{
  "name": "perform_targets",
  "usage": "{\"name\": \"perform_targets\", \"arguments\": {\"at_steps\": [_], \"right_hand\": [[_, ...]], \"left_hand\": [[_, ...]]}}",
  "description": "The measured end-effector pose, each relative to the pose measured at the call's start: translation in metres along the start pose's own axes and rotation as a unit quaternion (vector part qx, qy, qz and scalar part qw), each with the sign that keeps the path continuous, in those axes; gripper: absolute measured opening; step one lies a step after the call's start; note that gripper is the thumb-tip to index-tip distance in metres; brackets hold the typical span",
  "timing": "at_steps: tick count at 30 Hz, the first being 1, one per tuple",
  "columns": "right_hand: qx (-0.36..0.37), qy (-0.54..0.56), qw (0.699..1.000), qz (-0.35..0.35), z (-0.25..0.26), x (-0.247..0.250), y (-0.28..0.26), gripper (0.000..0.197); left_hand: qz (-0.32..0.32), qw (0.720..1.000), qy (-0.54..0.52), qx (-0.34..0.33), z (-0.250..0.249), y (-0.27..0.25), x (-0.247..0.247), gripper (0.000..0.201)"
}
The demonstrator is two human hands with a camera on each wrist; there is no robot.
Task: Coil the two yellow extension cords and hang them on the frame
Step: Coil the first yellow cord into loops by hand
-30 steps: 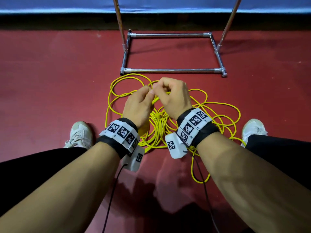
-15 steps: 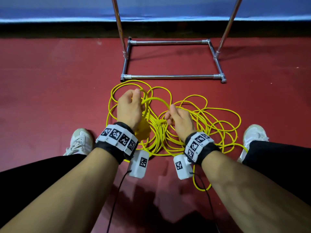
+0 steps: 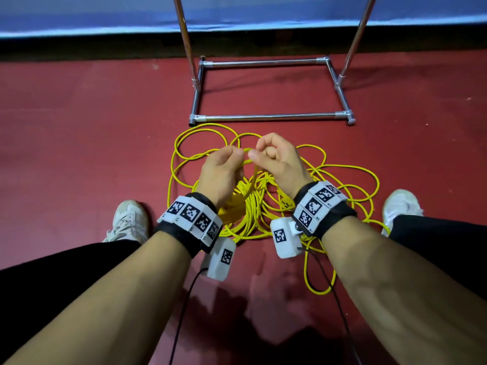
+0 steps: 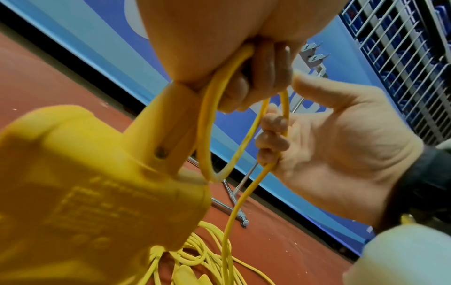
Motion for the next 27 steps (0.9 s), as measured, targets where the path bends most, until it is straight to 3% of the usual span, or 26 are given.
{"name": "perform_targets", "arguments": {"at_steps": [4, 6, 8, 12, 22, 27], "right_hand": [[-0.066, -0.089, 0.994, -0.018, -0.051, 0.006, 0.001, 0.061], [-0.105, -0.101, 0.989, -0.034, -0.073, 0.013, -0.003, 0.064], [-0.11, -0.071, 0.989, -0.066, -0.075, 0.022, -0.006, 0.061], [-0.036, -0.032, 0.995, -0.092, -0.046, 0.04, -0.002, 0.046], [0.021, -0.062, 0.997, -0.05, -0.005, 0.05, 0.004, 0.027], [0.029, -0.097, 0.994, -0.04, -0.001, 0.034, 0.001, 0.031]], "left_hand": [[-0.079, 0.996, -0.035, 0.012, -0.003, 0.004, 0.014, 0.035], [-0.084, 0.995, -0.047, 0.024, -0.004, 0.004, 0.016, 0.034], [-0.063, 0.996, -0.048, 0.038, -0.002, 0.0, 0.011, 0.033], [0.017, 0.996, -0.053, 0.075, 0.003, -0.007, -0.006, 0.031], [0.154, 0.982, -0.012, 0.105, 0.002, -0.013, -0.023, 0.026], [0.121, 0.986, -0.027, 0.111, 0.001, -0.013, -0.02, 0.026]]}}
Point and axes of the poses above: each hand's wrist, its own y-axis towards the middle knuckle, its own x-axis out of the back of the hand, z = x × y, the point moved 9 cm from there along y, towards the middle knuckle, and after that the axes turned 15 degrees about -x, right-handed, at the moved point
